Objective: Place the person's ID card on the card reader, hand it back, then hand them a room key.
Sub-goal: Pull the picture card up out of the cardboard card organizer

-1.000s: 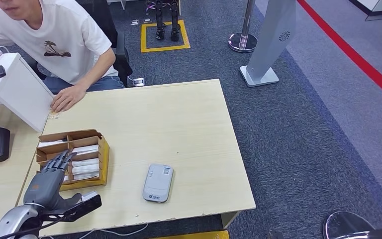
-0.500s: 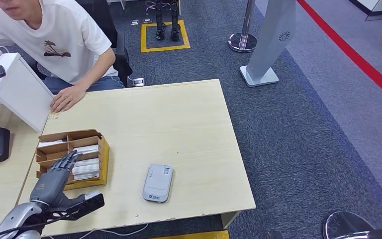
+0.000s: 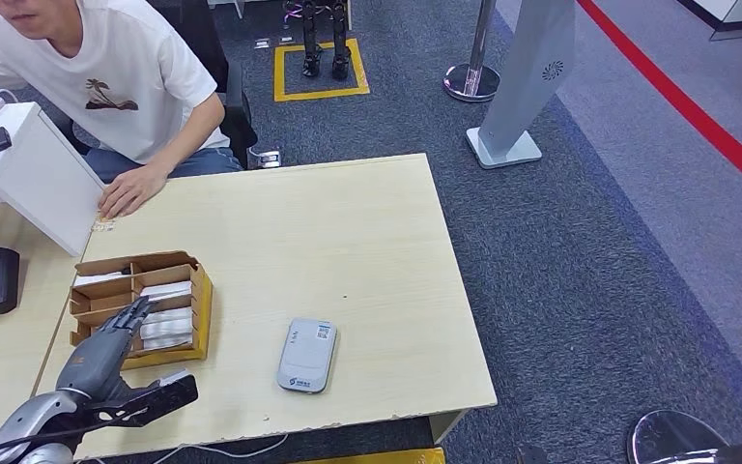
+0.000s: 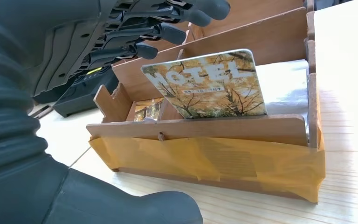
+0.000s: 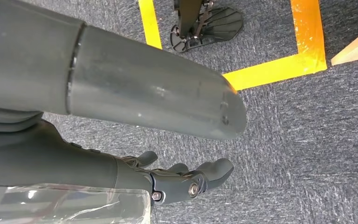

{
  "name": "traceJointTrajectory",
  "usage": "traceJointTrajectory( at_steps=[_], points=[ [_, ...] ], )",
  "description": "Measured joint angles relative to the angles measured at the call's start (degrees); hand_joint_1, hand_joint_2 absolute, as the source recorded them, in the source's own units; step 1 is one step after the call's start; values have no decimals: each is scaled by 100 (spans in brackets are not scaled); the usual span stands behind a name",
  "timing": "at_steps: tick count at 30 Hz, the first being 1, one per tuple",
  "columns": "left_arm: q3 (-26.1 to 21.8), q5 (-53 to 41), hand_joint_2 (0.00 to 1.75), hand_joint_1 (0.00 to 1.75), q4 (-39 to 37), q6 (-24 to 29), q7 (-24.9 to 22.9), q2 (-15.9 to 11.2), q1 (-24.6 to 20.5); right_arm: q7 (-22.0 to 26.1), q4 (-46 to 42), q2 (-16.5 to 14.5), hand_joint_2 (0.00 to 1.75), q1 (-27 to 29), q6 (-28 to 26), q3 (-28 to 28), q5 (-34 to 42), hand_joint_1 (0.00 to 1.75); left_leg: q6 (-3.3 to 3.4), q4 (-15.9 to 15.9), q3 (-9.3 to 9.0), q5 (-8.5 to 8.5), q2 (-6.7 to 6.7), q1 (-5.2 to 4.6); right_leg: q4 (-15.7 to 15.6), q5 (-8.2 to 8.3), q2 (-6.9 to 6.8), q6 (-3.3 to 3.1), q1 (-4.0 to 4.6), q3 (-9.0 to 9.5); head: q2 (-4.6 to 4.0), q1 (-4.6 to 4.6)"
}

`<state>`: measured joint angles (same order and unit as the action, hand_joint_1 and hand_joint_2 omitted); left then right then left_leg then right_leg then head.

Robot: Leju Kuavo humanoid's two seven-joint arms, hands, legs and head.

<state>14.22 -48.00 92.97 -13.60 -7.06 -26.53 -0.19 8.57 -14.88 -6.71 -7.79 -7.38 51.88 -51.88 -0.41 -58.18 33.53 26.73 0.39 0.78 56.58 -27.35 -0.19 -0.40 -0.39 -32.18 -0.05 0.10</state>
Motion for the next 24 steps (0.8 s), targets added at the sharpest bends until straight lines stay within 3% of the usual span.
traceJointTrajectory(
  at_steps=[24],
  points=[
    [4,-232,175,0,272,476,-60,-1,-111,51,37,-22,0,12,60,-175,-93,0,0,-1,0,0,0,0,0,0,0,0,0,0,1,1]
  ],
)
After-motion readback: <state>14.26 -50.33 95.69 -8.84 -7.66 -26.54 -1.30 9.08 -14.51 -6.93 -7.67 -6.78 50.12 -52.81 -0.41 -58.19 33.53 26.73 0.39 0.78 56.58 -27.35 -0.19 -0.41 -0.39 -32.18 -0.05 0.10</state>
